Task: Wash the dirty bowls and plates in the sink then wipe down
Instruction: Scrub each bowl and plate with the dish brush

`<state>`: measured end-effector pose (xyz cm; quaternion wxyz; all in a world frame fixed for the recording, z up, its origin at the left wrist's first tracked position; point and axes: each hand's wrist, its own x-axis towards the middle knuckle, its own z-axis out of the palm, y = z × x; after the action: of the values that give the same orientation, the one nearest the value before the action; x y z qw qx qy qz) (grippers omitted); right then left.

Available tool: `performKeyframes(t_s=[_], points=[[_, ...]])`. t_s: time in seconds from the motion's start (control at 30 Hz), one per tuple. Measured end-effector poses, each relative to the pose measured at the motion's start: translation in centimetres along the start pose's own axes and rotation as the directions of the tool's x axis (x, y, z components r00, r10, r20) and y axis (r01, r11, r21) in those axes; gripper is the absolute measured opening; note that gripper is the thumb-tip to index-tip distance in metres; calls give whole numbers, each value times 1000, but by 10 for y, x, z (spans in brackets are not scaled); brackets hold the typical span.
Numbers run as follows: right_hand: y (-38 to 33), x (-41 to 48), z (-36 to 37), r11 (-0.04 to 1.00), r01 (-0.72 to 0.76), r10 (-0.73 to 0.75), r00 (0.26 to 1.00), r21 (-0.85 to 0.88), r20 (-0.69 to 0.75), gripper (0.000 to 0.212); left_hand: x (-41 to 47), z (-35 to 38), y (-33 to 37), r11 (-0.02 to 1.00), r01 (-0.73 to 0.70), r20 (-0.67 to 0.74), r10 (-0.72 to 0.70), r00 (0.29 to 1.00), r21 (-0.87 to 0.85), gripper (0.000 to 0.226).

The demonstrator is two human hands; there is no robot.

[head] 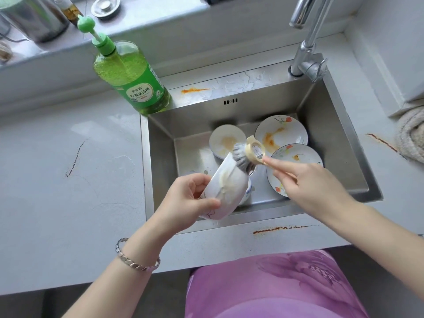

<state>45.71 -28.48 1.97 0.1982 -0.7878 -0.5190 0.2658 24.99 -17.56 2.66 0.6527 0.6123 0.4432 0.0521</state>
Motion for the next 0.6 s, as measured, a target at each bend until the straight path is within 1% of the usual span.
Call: performKeyframes(t_s=[0.03, 0.07, 0.1, 0.13, 0.17, 0.23, 0.27, 0.3, 0.37, 0.43, 0.47, 0.53, 0.6], points=[[-8, -4, -3, 999, 42, -42, 999, 28, -2, 38, -1, -1, 1, 1000, -7, -1, 7, 1000, -14, 25], [-17, -14, -2, 993, 118, -119, 993, 30, 12, 37, -2, -2, 2, 999, -17, -9, 17, 1000, -31, 24], [-26, -25, -3, 981, 189, -191, 979, 32, 68, 38, -3, -4, 2, 999, -29, -16, 28, 999, -46, 25], [-30, -32, -2, 969, 249, -248, 965, 8, 85, 39, -4, -4, 2, 998, -38, -19, 37, 999, -52, 26], [-29, -30, -4, 971, 240, -238, 967, -2, 86, 39, -5, -5, 2, 998, -41, -19, 40, 999, -50, 26], [-19, -10, -9, 995, 103, -103, 994, 13, 35, 37, -6, -7, 2, 998, -42, -20, 41, 999, -44, 24], [-13, -3, -10, 999, 45, -47, 998, 31, 51, 37, -7, -7, 3, 998, -43, -21, 42, 999, -42, 23], [-10, -2, -8, 998, 41, -43, 998, 41, 53, 38, -8, -8, 4, 998, -45, -24, 44, 999, -40, 23], [-24, -12, -7, 990, 131, -135, 988, 57, 72, 38, -7, -11, 3, 998, -50, -43, 48, 998, -49, 23], [-36, -29, -3, 965, 228, -244, 962, 133, 125, 38, -8, -13, 2, 996, -61, -65, 57, 996, -60, 25], [-35, -28, -4, 967, 213, -231, 965, 142, 127, 37, -8, -14, 1, 996, -66, -72, 61, 996, -61, 25], [-21, -10, -5, 986, 104, -119, 986, 132, 115, 34, -9, -15, 2, 995, -69, -75, 63, 995, -75, 24], [-7, 1, -4, 989, 8, -23, 995, 150, 101, 36, -11, -17, 4, 992, -81, -56, 76, 996, -95, 24]])
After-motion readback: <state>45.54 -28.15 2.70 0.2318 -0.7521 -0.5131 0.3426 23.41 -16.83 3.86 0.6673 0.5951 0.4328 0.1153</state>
